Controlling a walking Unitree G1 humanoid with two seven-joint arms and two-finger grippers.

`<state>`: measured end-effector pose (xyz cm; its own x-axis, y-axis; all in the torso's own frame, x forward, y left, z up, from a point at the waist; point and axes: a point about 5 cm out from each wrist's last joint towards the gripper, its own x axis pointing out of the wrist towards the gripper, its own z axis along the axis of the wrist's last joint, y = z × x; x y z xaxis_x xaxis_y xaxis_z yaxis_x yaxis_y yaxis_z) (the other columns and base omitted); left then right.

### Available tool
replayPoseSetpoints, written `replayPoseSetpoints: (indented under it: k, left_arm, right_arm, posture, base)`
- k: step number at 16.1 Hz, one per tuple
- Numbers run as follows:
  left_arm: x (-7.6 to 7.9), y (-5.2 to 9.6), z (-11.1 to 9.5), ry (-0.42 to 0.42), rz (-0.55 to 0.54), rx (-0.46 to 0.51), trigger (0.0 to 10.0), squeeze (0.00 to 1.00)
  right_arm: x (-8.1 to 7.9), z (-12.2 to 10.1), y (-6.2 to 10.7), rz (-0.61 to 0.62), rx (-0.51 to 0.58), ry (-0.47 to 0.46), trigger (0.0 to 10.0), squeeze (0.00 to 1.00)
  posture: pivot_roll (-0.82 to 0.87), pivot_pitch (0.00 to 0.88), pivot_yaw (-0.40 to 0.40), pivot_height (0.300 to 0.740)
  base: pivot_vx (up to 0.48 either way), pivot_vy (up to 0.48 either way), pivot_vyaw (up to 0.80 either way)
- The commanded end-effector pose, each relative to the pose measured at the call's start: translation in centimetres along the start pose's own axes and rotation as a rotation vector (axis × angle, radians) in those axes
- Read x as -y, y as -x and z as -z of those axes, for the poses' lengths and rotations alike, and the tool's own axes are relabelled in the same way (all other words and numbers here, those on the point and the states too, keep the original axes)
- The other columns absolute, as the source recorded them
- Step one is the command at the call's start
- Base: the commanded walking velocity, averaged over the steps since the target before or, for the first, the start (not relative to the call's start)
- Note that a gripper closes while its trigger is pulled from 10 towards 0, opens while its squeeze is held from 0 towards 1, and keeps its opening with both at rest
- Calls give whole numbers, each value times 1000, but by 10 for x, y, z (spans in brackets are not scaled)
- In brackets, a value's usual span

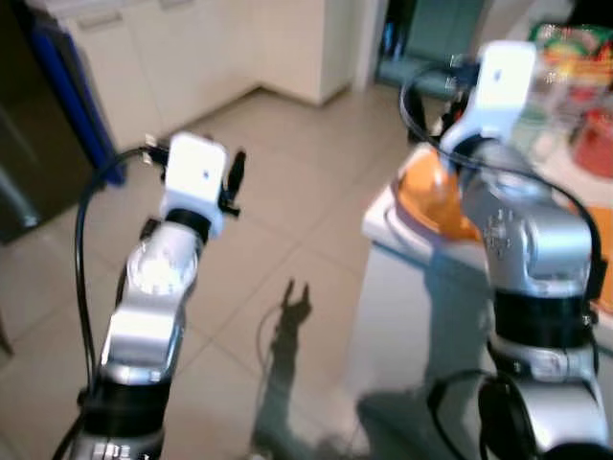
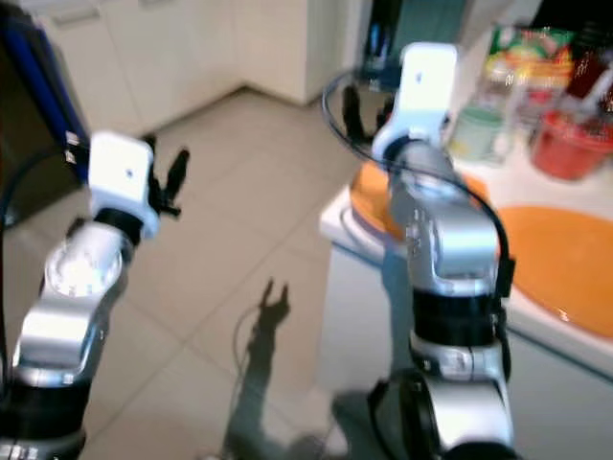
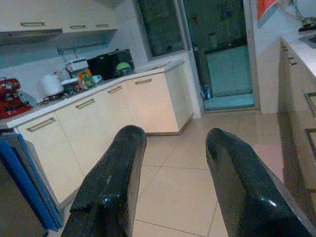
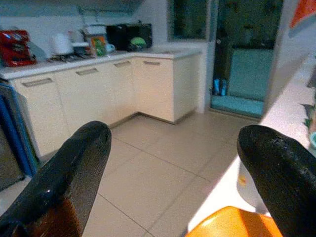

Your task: Setting the table

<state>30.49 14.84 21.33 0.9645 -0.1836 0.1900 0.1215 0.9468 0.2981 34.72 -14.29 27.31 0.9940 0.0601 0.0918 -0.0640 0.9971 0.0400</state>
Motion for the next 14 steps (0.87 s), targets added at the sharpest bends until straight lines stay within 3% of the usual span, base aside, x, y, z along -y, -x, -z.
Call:
replayPoseSetpoints:
  k: [1, 4, 7, 8, 9, 10, 14]
  left_arm:
    - [8, 0, -4, 17, 44, 22, 10000, 0]
    - [21, 9, -7, 50, 143, 51, 10000, 0]
    - [24, 12, -5, 37, 187, 37, 10000, 0]
    - [23, 9, -6, 39, 192, 39, 10000, 0]
    - [24, 7, -7, 36, 199, 39, 10000, 0]
    - [26, 7, -8, 33, 222, 41, 10000, 0]
    - [34, 10, -9, 22, 282, 35, 10000, 0]
  right_arm:
    - [15, -4, 1, 73, -7, 23, 10000, 0]
    - [38, -6, 2, 165, -55, 37, 10000, 0]
    - [50, -3, -2, 167, -125, 5, 10000, 0]
    - [53, 0, -10, 166, -164, -28, 10000, 110]
    - [54, 1, -15, 160, -176, -55, 10000, 855]
    - [55, 6, -27, 144, -212, -100, 10000, 1000]
    - [34, 17, -61, 7, -313, -123, 10000, 1000]
  posture:
    - [18, 0, 9, 740]
    - [-2, 0, 4, 740]
    - [-23, 0, 7, 740]
    - [-25, 0, 7, 740]
    - [-26, 0, 6, 740]
    - [-32, 0, 7, 740]
    - [-20, 0, -14, 740]
  base:
    - [274, 0, 0]
    - [0, 0, 0]
    - [0, 0, 0]
    - [0, 0, 0]
    - [0, 0, 0]
    - [0, 0, 0]
    - [0, 0, 0]
